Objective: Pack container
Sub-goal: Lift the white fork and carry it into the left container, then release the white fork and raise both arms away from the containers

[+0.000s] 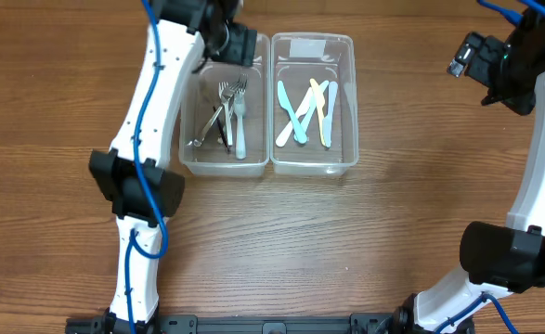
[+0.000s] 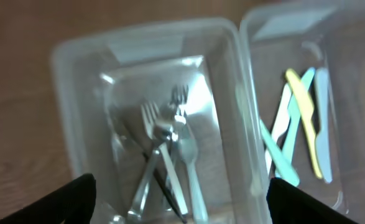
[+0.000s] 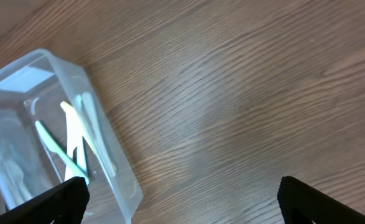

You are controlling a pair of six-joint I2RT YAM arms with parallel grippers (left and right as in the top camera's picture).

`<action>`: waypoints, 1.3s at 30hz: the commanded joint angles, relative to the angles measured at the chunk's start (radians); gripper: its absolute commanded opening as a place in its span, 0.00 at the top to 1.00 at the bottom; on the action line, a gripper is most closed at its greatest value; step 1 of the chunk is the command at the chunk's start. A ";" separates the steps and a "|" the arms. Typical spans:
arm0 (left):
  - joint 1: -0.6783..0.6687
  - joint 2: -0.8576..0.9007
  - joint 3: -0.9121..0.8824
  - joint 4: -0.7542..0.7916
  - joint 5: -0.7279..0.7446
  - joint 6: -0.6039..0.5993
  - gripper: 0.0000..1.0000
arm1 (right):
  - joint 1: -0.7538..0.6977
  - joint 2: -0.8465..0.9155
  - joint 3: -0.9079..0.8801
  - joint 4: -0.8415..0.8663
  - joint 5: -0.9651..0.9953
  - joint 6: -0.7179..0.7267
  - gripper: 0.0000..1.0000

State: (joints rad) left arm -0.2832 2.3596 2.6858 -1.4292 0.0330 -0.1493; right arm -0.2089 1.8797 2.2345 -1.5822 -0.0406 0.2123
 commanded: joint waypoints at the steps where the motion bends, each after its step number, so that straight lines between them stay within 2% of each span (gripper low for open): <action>1: 0.019 -0.115 0.166 -0.065 -0.125 0.002 0.11 | 0.013 -0.044 0.023 0.006 -0.087 -0.092 0.00; 4: 0.023 -0.223 0.209 -0.116 -0.243 -0.016 0.10 | 0.040 -0.106 0.075 0.009 -0.148 -0.153 0.00; 7: 0.022 -0.393 0.212 -0.166 -0.448 -0.037 0.07 | 0.077 -0.235 0.140 0.061 -0.273 -0.247 0.00; 8: 0.022 -0.431 0.212 -0.178 -0.478 -0.048 0.06 | 0.082 -0.266 0.143 0.080 -0.277 -0.246 0.00; 9: 0.022 -0.471 0.212 -0.194 -0.499 -0.058 0.00 | 0.087 -0.303 0.143 0.104 -0.276 -0.246 0.00; 10: 0.022 -0.500 0.212 -0.204 -0.511 -0.061 0.00 | 0.091 -0.340 0.143 0.124 -0.276 -0.246 0.00; 13: 0.022 -0.628 0.212 -0.245 -0.516 -0.061 0.00 | 0.091 -0.477 0.143 0.163 -0.276 -0.239 0.00; 20: 0.022 -0.702 0.212 -0.260 -0.512 -0.060 0.00 | 0.091 -0.593 0.143 0.121 -0.276 -0.239 0.00; 30: 0.022 -0.704 0.211 -0.260 -0.511 -0.060 0.00 | 0.091 -0.610 0.142 -0.057 -0.275 -0.240 0.00; 39: 0.022 -0.704 0.211 -0.260 -0.511 -0.060 0.00 | 0.091 -0.590 0.142 -0.074 -0.275 -0.240 0.00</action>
State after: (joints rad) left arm -0.2638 1.6600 2.8937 -1.6875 -0.4610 -0.1886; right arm -0.1169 1.2804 2.3764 -1.6608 -0.3111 -0.0227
